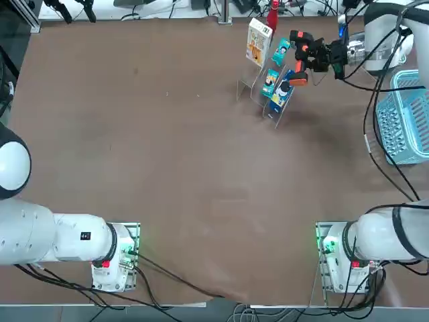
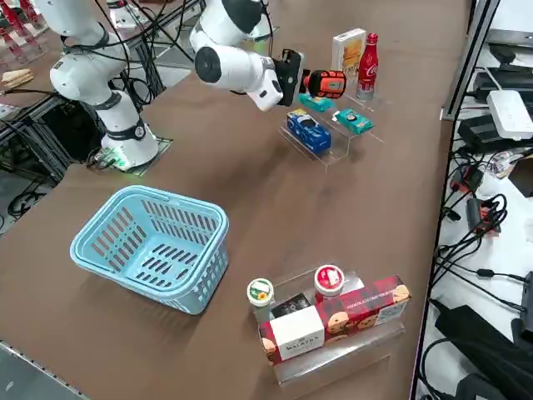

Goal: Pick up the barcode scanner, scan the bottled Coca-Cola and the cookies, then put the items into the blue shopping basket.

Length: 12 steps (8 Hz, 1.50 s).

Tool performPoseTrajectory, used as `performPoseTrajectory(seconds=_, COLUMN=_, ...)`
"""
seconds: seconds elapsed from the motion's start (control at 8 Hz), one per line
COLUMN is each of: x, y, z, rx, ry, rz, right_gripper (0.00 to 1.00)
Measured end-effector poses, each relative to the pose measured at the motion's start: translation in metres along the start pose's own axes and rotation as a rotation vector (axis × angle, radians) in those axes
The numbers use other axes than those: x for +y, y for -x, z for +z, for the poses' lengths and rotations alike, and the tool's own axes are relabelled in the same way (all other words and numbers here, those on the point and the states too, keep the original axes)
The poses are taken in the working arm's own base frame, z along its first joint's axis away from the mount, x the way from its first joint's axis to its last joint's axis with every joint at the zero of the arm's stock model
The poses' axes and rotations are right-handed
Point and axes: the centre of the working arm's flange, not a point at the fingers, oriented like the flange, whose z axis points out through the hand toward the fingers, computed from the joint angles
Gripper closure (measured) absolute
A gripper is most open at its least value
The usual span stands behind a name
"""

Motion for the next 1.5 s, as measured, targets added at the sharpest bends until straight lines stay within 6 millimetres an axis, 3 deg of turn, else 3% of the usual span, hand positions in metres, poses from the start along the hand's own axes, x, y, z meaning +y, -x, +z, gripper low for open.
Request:
performPoseTrajectory(seconds=0.88, x=0.043, y=0.006, z=0.042, rx=0.049, ry=-0.201, rz=0.028, right_gripper=0.56)
performPoseTrajectory(seconds=1.5, x=0.059, y=0.008, z=0.057, rx=0.077, ry=-0.265, rz=0.019, right_gripper=0.56)
